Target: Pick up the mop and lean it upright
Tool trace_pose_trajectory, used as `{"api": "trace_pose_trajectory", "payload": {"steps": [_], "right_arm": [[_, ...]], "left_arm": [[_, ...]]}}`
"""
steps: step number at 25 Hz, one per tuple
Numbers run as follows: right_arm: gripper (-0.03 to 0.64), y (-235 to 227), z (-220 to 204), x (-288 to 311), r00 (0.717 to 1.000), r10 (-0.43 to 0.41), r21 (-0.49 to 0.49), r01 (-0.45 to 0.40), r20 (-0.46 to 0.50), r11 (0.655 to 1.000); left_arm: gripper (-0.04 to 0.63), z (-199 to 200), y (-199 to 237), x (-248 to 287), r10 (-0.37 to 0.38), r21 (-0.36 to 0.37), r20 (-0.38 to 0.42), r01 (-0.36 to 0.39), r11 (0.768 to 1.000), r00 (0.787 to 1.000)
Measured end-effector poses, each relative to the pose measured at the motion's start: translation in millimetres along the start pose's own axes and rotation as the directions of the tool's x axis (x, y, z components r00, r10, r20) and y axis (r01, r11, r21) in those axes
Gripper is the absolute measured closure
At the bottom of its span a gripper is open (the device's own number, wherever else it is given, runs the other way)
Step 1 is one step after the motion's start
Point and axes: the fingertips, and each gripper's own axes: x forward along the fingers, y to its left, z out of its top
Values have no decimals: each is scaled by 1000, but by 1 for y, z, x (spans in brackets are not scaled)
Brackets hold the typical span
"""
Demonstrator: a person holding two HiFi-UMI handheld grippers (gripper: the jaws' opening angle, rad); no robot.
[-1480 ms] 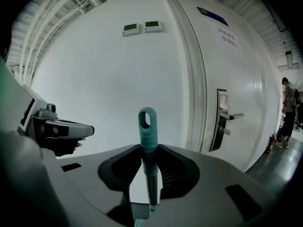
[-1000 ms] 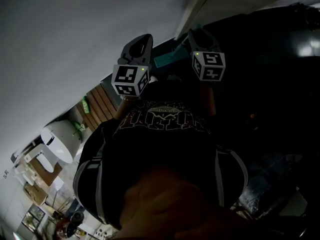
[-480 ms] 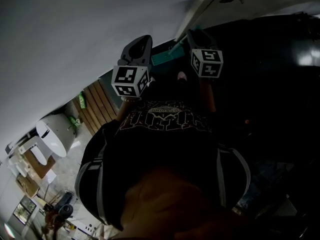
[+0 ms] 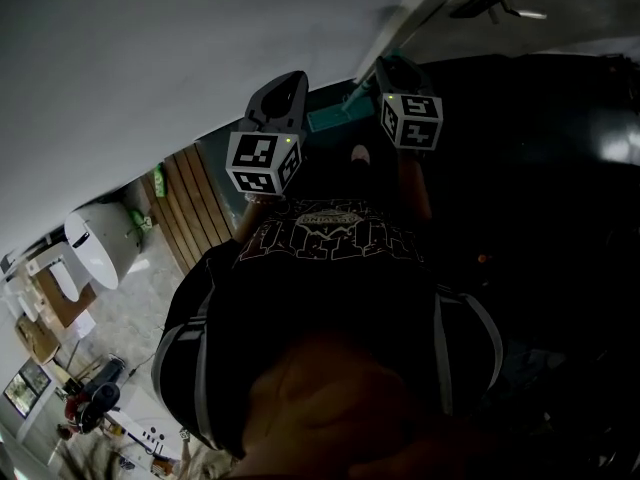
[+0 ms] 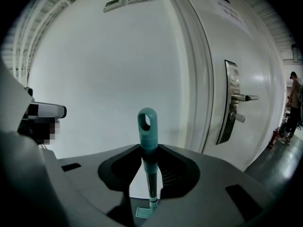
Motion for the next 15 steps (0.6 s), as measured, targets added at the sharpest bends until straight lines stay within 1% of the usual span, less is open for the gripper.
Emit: {"api": "trace_pose_trajectory", "payload": {"steps": [9,15], "right_arm": [[500,-7,10,18,1000,16,-17,-16,5,1000],[500,-18,16,35,1000,14,-26,-14,9,1000]], "left_arm": [[551,5,7,-9,68,-2,16,-68,998,998],[551,0,6,-6,81,-9,6,-81,997,997]]}}
